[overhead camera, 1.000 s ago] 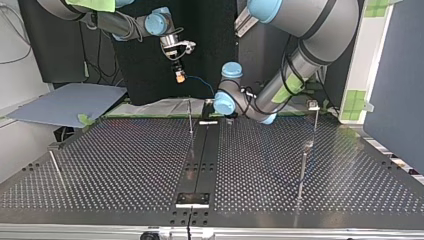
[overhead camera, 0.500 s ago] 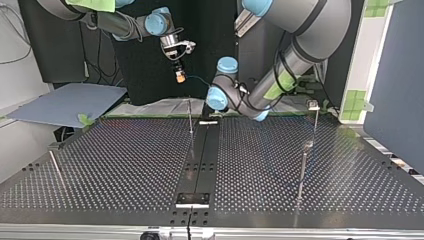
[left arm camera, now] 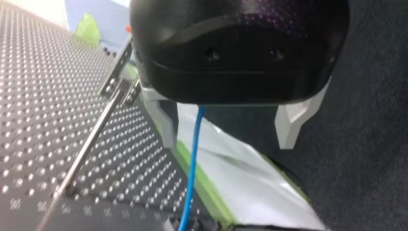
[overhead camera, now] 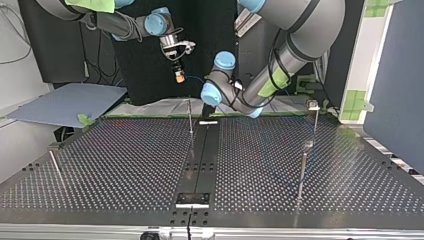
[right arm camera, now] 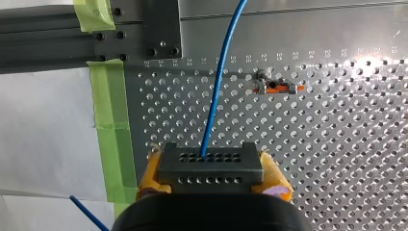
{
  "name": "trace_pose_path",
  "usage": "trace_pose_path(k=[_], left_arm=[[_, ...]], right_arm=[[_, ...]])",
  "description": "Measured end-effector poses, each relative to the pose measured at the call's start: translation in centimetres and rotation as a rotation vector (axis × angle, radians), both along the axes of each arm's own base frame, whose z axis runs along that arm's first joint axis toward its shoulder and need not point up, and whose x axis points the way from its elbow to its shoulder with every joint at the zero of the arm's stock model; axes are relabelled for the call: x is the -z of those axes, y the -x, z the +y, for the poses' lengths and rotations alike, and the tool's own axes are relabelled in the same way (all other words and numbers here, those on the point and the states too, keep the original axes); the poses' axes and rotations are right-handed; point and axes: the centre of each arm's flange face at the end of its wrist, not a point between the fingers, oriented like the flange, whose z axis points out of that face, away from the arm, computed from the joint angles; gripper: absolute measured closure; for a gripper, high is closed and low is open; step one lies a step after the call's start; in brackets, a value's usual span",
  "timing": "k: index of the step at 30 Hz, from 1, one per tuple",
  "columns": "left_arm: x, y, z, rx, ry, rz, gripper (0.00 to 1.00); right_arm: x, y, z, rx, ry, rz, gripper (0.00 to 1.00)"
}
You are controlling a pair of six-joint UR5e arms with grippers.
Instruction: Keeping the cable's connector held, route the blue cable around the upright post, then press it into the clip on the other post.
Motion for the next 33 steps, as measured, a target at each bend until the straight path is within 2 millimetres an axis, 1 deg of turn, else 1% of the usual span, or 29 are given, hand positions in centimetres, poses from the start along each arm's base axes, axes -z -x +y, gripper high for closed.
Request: trace_pose_path(k=[15,24,33], left_arm=[[0.1,2.3,-1.4,0.057,-0.034,0.055,0.0],[0.1,3.2,-2.5,0.068,-0.027,0.053,0.0],[0.0,4.2,-3.9,0.05,-0.003,0.024,0.0]], right_arm=[[0.1,0.3,-0.3,0.012,-0.006,0.004,1.0],[0.1,0.4,-0.3,0.014,-0.01,0.007,1.0],[0.2,0.7,-0.3,0.023,-0.02,0.014,1.0]])
